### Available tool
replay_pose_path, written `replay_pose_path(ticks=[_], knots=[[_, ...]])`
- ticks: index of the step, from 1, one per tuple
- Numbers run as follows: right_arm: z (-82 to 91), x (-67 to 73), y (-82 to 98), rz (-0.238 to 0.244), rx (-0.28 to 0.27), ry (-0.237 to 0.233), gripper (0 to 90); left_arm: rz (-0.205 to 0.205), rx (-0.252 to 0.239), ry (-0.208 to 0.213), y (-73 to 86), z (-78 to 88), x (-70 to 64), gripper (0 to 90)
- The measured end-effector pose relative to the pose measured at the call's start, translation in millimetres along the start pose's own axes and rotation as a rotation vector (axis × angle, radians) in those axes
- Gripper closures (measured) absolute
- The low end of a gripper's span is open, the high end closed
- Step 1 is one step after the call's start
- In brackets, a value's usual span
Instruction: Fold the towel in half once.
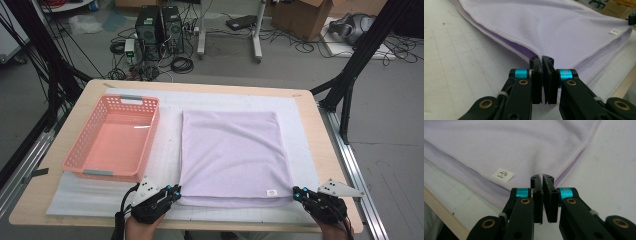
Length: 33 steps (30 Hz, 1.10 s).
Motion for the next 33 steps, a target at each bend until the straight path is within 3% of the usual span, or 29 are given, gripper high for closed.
replay_pose_path(ticks=[3, 5, 6, 9, 14, 18, 24, 28, 33], knots=[[-1.1, 1.9, 0.4, 0.013, 0.007, 0.000, 86.6, 0.009, 0.018, -0.008, 1.9, -2.1, 1.8, 82.2], [-1.0, 2.4, -0.5, 0.019, 0.006, 0.002, 86.4, 0.057, 0.029, -0.013, 3.9, -3.5, 5.0, 66.1], [-1.3, 2.5, -0.7, 0.020, 0.006, 0.001, 86.4, 0.057, 0.035, -0.014, 5.1, -3.9, 6.3, 66.0], [-3.4, 3.1, 0.4, 0.022, 0.011, -0.003, 86.4, 0.065, 0.046, -0.021, 6.7, -5.3, 8.0, 68.8], [-4.8, 4.2, 0.3, 0.025, 0.010, -0.004, 86.4, 0.052, 0.071, -0.032, 8.0, -6.6, 7.5, 86.2], [-3.6, 4.3, -0.5, 0.008, 0.006, -0.017, 86.5, 0.065, 0.060, -0.028, 6.2, -5.4, 6.8, 87.5], [3.0, 1.0, -5.1, -0.010, -0.022, -0.030, 86.7, 0.110, -0.021, 0.014, -5.0, 3.7, 1.1, 87.8], [9.9, 0.7, -9.2, -0.011, -0.032, -0.039, 86.7, 0.118, -0.046, 0.037, -9.7, 10.4, -3.1, 87.8], [19.1, -2.0, -7.9, -0.012, -0.017, -0.034, 86.7, 0.122, -0.043, 0.055, -9.1, 16.3, -10.2, 87.8]])
Point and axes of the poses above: each handheld gripper's, and its own axes: z roughly backward along the jaws, y roughly out of its underside, x roughly to its left, the point moved 6 cm from there along -z, roughly forward along the jaws, and after that the axes turned 13 degrees about y, right-handed, at the moved point
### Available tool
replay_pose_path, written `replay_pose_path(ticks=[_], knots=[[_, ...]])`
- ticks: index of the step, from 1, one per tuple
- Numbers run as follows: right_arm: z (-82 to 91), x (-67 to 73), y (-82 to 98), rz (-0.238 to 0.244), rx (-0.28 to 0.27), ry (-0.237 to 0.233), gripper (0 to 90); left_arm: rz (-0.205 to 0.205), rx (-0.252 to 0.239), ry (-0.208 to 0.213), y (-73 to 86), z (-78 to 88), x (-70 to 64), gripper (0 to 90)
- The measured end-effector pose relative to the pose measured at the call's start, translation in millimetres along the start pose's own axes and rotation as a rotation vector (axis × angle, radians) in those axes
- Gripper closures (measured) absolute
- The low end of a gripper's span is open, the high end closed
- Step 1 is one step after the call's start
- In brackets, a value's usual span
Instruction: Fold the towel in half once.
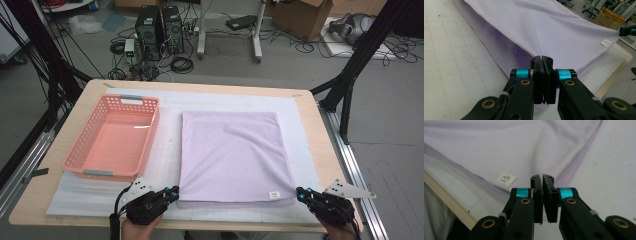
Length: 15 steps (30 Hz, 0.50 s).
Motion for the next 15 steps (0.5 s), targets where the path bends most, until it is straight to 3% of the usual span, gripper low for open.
replay_pose_path(ticks=[3, 7, 9, 10, 11, 12, 15], knots=[[1.1, -1.3, 5.9, -0.005, 0.019, 0.000, 86.7, -0.002, 0.018, -0.011, 4.0, 2.5, -0.3, 87.8], [-5.0, -1.2, 16.3, 0.007, 0.095, 0.014, 86.5, 0.017, 0.069, 0.004, 17.4, -0.8, -3.4, 87.8], [-7.3, -2.9, 20.4, 0.017, 0.132, 0.034, 85.7, 0.008, 0.100, -0.009, 22.3, -3.9, -4.2, 87.7], [-8.3, -3.6, 21.7, 0.000, 0.149, 0.027, 83.6, 0.005, 0.102, -0.024, 22.5, -4.4, -3.4, 87.1], [-9.1, -4.7, 23.0, -0.011, 0.163, 0.020, 77.7, 0.002, 0.090, -0.043, 21.2, -4.3, -1.8, 84.0], [-10.0, -6.9, 23.3, -0.021, 0.170, 0.036, 70.8, 0.003, 0.079, -0.060, 19.4, -3.9, 0.4, 72.9], [-10.7, -15.1, 19.6, -0.061, 0.132, 0.071, 67.6, -0.028, 0.050, -0.093, 12.5, -5.4, 7.9, 61.1]])
Point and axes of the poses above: each handheld gripper's, and its own axes: z roughly backward along the jaws, y roughly out of its underside, x roughly to its left, the point moved 6 cm from there along -z, roughly forward along the jaws, and after that the axes turned 13 degrees about y, right-handed, at the moved point
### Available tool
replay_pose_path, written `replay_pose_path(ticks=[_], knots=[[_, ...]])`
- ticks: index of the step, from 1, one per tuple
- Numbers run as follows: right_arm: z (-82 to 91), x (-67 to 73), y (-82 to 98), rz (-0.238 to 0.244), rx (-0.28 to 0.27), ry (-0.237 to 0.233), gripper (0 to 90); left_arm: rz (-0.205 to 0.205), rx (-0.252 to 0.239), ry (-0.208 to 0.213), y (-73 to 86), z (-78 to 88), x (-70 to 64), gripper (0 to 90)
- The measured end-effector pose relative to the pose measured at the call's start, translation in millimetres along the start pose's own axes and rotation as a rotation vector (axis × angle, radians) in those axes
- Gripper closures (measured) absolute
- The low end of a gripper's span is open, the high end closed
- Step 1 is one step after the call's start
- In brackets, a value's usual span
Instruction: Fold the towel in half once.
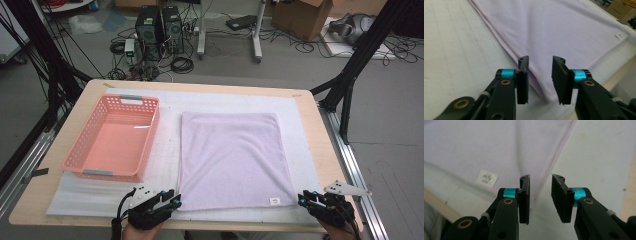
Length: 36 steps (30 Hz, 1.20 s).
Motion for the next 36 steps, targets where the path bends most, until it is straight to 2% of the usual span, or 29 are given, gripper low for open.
replay_pose_path(ticks=[3, 7, 9, 11, 13, 14, 15, 18, 22, 23, 25, 27, 29, 30, 32, 33, 35, 36], knots=[[-7.2, -3.0, -4.8, -0.029, -0.028, 0.028, 67.6, 0.008, -0.010, -0.015, -6.9, -8.3, 7.2, 54.8], [-30.4, -3.2, -9.7, -0.028, -0.026, 0.065, 64.7, -0.010, 0.014, -0.024, -14.4, -22.5, 15.0, 54.1], [-41.3, -3.9, -16.0, -0.049, -0.033, 0.069, 62.3, 0.000, 0.017, -0.038, -18.5, -29.2, 19.8, 53.6], [-50.5, -2.6, -22.6, -0.049, -0.036, 0.062, 62.1, -0.001, 0.026, -0.049, -22.5, -34.3, 25.1, 53.2], [-60.3, 0.6, -25.1, -0.022, -0.001, 0.061, 65.3, 0.008, 0.026, -0.059, -26.8, -38.2, 30.5, 52.0], [-62.7, 1.6, -25.9, -0.013, 0.002, 0.069, 73.6, 0.015, 0.027, -0.061, -28.8, -40.2, 32.9, 51.6], [-62.5, 2.2, -26.8, -0.013, 0.012, 0.050, 84.1, 0.019, 0.025, -0.065, -30.9, -42.1, 35.2, 51.3], [-57.9, -0.4, -26.8, 0.012, 0.045, 0.075, 86.5, 0.022, 0.037, -0.074, -35.5, -48.6, 41.8, 49.6], [-47.4, -12.0, -17.9, -0.011, 0.049, 0.081, 86.5, 0.016, 0.050, -0.091, -41.9, -57.1, 53.5, 46.0], [-46.5, -14.8, -15.9, 0.002, 0.053, 0.084, 86.2, 0.020, 0.050, -0.097, -43.7, -59.5, 57.3, 45.8], [-47.8, -16.5, -15.6, -0.006, 0.045, 0.050, 83.0, 0.030, 0.055, -0.108, -46.8, -66.3, 64.5, 45.5], [-50.2, -18.7, -18.8, -0.014, 0.026, 0.030, 69.7, 0.034, 0.072, -0.127, -48.7, -73.8, 71.1, 45.5], [-52.9, -23.4, -23.8, -0.034, 0.012, 0.021, 63.6, 0.022, 0.097, -0.163, -50.4, -79.9, 77.0, 45.5], [-54.3, -26.1, -26.5, -0.041, 0.001, 0.020, 61.7, 0.028, 0.099, -0.167, -51.0, -82.6, 79.3, 45.8], [-57.2, -31.7, -31.3, -0.051, -0.011, 0.018, 60.7, 0.041, 0.108, -0.173, -51.3, -86.5, 81.8, 50.2], [-59.0, -33.8, -33.0, -0.055, -0.011, 0.018, 60.5, 0.020, 0.119, -0.181, -52.2, -86.8, 82.5, 55.3], [-63.8, -37.1, -36.7, -0.057, -0.016, 0.017, 60.2, -0.014, 0.140, -0.199, -53.1, -87.2, 83.7, 72.4], [-66.4, -38.3, -38.5, -0.058, -0.016, 0.017, 60.0, 0.009, 0.145, -0.215, -54.0, -86.0, 83.8, 82.9]])
Point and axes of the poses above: each handheld gripper's, and its own axes: z roughly backward along the jaws, y roughly out of its underside, x roughly to its left, the point moved 6 cm from there along -z, roughly forward along the jaws, and after that the axes turned 13 degrees about y, right-handed, at the moved point
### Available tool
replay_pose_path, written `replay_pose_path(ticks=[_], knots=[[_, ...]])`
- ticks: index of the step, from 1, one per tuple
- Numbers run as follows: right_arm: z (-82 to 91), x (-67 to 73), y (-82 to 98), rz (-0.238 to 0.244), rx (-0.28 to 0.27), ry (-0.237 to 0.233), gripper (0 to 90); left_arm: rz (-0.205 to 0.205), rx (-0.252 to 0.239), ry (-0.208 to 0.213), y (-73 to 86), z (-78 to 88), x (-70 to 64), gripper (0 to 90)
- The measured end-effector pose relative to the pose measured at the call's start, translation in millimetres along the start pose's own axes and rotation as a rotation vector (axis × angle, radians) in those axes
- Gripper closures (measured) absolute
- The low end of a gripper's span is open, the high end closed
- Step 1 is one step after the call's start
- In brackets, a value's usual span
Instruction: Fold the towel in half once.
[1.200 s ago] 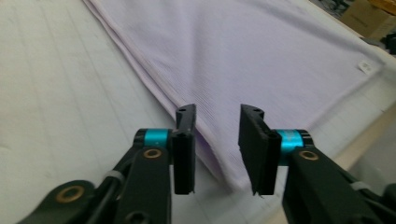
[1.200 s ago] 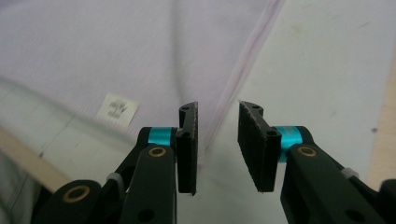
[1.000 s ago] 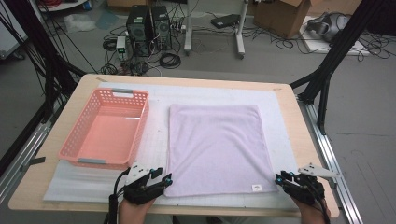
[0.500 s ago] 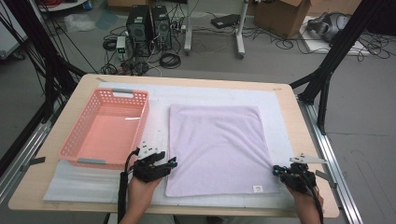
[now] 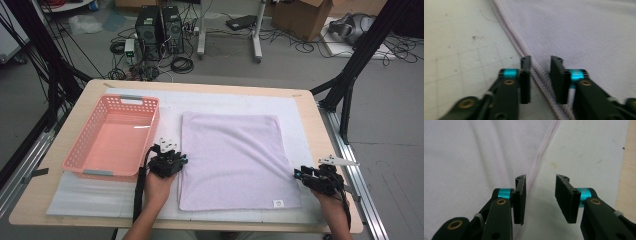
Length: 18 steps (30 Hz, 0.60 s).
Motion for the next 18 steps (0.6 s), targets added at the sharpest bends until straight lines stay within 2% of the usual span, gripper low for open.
replay_pose_path(ticks=[1, 2, 4, 6, 8, 10, 12, 14, 16, 17, 18], knots=[[-2.2, -0.4, -2.1, 0.002, -0.001, -0.005, 59.7, 0.010, 0.009, -0.022, -1.0, 1.1, 0.4, 85.0], [-3.9, -0.2, -4.1, 0.002, -0.002, -0.009, 59.6, -0.002, 0.015, -0.049, -1.2, 1.8, 0.2, 85.8], [-6.7, -0.1, -8.3, 0.011, -0.010, -0.017, 59.5, -0.022, 0.021, -0.065, -0.8, 2.6, -0.7, 86.0], [-9.2, -0.6, -12.0, 0.012, -0.016, -0.019, 58.7, -0.055, 0.024, -0.113, -0.8, 4.4, -1.3, 83.4], [-12.2, -1.0, -15.9, 0.006, -0.025, -0.021, 57.2, -0.044, 0.012, -0.139, -1.3, 5.5, 0.7, 77.6], [-17.5, 0.0, -20.1, -0.002, -0.028, -0.019, 56.2, -0.039, -0.015, -0.112, -2.1, 4.3, 0.5, 66.7], [-25.3, 4.7, -23.0, -0.009, -0.014, -0.024, 54.4, 0.015, -0.004, -0.025, 0.7, 0.0, -2.4, 58.1], [-34.3, 9.8, -23.0, 0.011, 0.011, -0.017, 54.1, 0.019, -0.014, -0.005, 3.0, -0.1, -4.8, 52.1], [-37.2, 14.1, -22.3, 0.032, 0.024, 0.019, 57.4, 0.014, -0.024, 0.004, 5.2, 0.8, -5.8, 51.7], [-37.3, 14.3, -22.3, 0.031, 0.024, 0.039, 62.3, 0.009, -0.017, -0.003, 6.1, 1.7, -6.2, 55.5], [-37.0, 14.6, -21.8, 0.032, 0.022, 0.057, 68.3, -0.006, -0.012, -0.001, 6.4, 2.2, -6.6, 63.8]])
Point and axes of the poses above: each handheld gripper's, and its own axes: z roughly backward along the jaws, y roughly out of its underside, x roughly to its left, the point moved 6 cm from there along -z, roughly forward along the jaws, and after that the axes turned 13 degrees about y, right-handed, at the moved point
